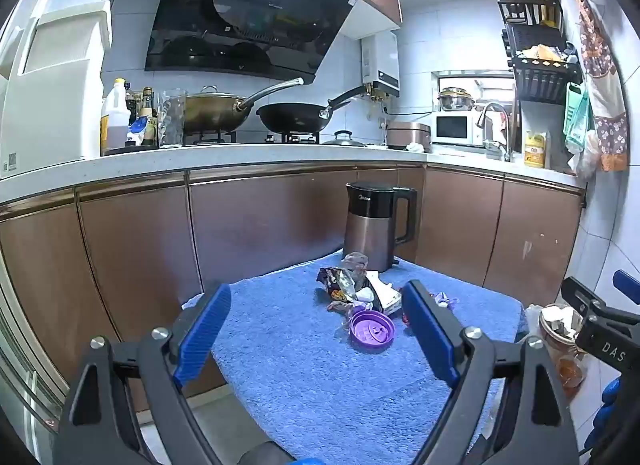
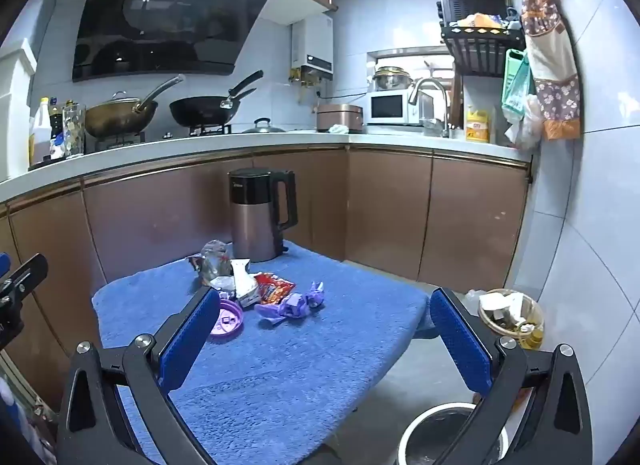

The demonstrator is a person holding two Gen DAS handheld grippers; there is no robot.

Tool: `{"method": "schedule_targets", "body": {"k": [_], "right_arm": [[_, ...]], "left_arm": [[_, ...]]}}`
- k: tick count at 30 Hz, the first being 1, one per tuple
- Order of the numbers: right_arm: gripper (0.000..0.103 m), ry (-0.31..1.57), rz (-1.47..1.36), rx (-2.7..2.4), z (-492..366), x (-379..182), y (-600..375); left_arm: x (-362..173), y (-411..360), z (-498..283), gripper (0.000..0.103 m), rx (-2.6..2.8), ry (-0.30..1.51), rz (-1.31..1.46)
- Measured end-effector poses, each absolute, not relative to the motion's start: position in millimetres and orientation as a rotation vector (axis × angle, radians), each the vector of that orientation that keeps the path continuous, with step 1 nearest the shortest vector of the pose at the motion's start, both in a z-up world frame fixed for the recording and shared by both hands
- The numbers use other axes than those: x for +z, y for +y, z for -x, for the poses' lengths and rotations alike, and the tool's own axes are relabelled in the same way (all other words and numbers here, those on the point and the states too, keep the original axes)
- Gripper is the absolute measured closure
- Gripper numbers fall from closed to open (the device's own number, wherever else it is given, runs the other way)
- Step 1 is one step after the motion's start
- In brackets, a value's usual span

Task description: Collect trash

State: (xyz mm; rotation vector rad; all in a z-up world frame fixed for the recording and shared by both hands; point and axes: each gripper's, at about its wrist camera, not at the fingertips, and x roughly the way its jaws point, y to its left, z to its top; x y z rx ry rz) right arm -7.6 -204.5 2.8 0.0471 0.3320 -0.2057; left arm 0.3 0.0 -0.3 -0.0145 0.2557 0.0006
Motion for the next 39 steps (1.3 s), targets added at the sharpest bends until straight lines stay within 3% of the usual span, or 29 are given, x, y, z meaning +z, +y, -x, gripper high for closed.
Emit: {"method": "schedule_targets", "body": {"k": [39], "right_arm": [[0.0, 0.319, -0.022, -0.303, 17.4, 2.1, -226.4]], "left_arm": [[-5.1, -16.5, 0.2, 0.016, -0.004, 0.234, -0.013]]}}
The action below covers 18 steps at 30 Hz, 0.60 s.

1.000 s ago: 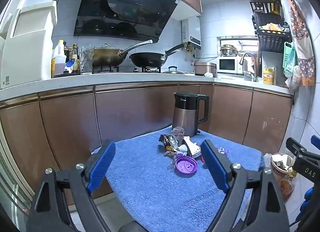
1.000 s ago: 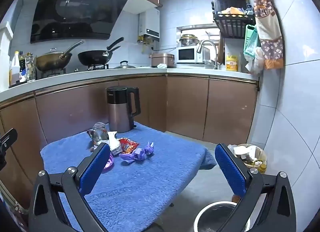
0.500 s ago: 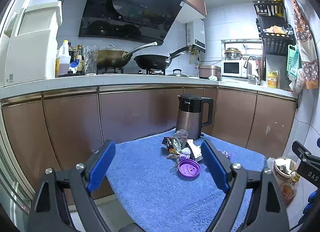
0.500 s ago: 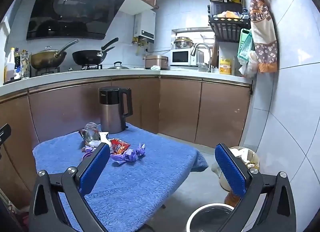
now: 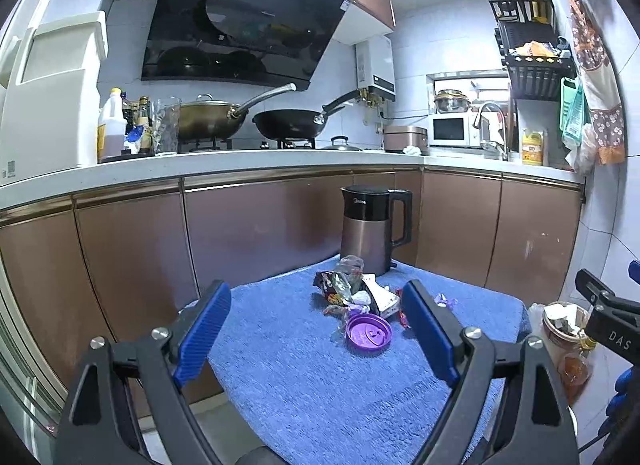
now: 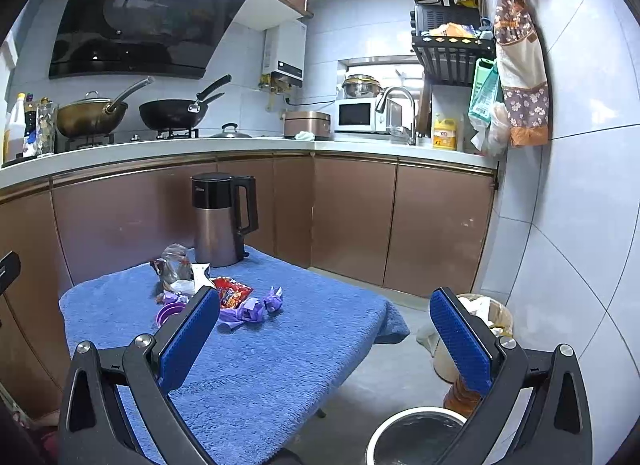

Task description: Collect trash

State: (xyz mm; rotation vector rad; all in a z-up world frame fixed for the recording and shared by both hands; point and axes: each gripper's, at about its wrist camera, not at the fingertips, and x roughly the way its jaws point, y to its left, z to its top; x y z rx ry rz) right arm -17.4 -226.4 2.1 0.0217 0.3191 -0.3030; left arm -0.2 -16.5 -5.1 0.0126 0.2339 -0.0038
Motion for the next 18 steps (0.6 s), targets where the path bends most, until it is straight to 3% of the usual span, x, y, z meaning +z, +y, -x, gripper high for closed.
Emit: {"method": "schedule_targets", "body": {"k": [18], "right_arm": [[0.0, 0.299, -0.014, -0.321, 19.4, 1.8, -226.8]], "left_arm": [[-6.4, -10.7, 1.9, 0.016, -0.017, 0.244, 0.006]]}}
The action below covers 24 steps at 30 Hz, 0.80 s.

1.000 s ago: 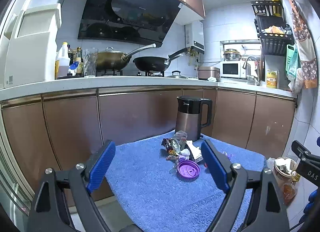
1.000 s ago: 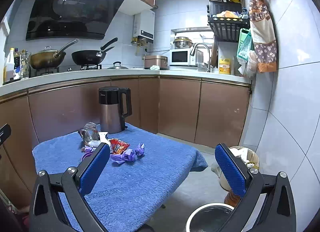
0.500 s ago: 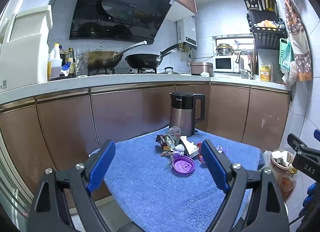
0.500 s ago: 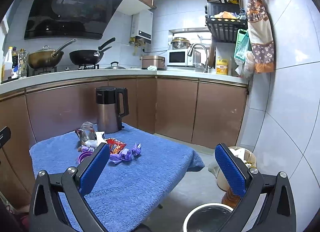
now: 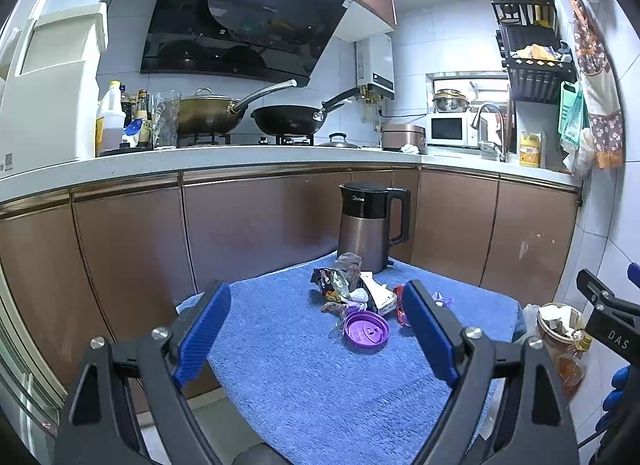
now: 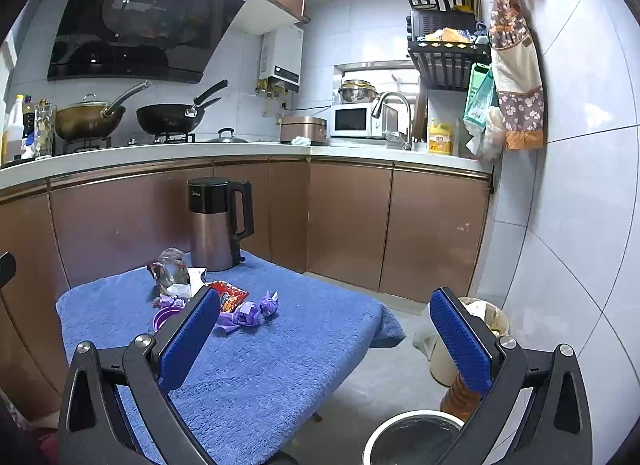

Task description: Collect trash

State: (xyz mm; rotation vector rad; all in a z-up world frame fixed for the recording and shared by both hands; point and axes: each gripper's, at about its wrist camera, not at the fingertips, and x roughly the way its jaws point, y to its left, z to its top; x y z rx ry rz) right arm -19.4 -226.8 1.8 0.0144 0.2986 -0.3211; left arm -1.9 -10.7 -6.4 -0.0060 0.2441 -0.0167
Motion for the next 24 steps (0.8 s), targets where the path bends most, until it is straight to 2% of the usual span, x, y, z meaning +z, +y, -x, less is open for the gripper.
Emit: {"method": "schedule_targets", "body": {"k": [24], "right_arm": [[0.0, 0.326, -0.008, -0.331, 14.5, -7.7, -230.1]], "left_arm": [[-11.2, -11.3, -7.9, 0.015, -0.045, 0.271, 0.021]]}}
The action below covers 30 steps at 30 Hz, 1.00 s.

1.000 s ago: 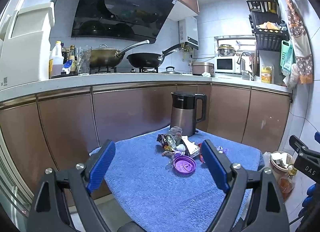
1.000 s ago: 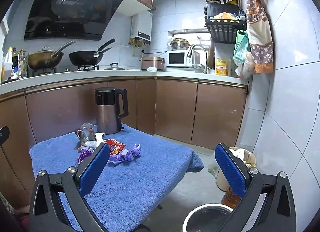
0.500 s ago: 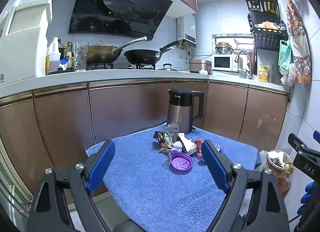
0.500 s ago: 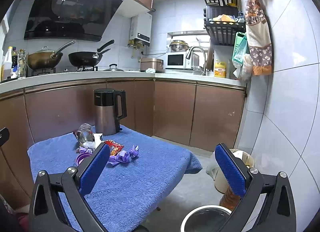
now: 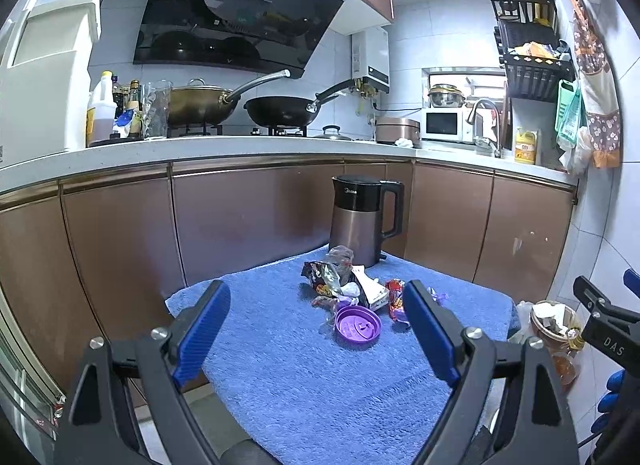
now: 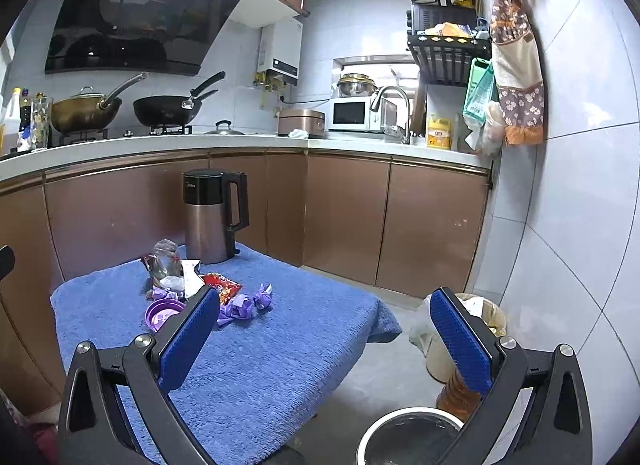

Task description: Collect trash

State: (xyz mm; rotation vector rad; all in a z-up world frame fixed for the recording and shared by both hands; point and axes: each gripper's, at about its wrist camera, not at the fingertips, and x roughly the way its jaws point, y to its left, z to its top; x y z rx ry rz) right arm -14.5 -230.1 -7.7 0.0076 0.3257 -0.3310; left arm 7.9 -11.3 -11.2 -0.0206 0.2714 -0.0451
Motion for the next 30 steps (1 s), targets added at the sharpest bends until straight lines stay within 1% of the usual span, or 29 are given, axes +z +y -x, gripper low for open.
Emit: {"method": "schedule_targets", "body": {"k": [9, 14, 23, 27, 30], "right_arm": [[0.0, 0.334, -0.005, -0.337, 12.4, -12.0, -229.5], [0.0, 0.327, 0.0, -0.344, 9.9, -13.7, -228.5], [0.0, 0.345, -0.008, -0.306, -4.0, -24.0, -225.6], [0.0, 0.363, -0.013, -0.277, -15.9, -35.2, -227.5], [0.0, 0.41, -0.021, -0.253, -30.2, -48.0, -229.8]], "left_arm": [[-10.4, -5.4, -3.2, 0.015, -0.016, 0.217, 0.057], [-14.7, -1.0, -6.6, 0.015, -0.006, 0.219, 0.08], [-33.5, 0.3, -32.8, 0.015, -0.031, 0.33, 0.055], [-50.7, 1.7, -54.1, 0.015, -0.045, 0.414, 0.069], [-69.4, -1.0, -74.6, 0.015, -0.069, 0.493, 0.072]]}}
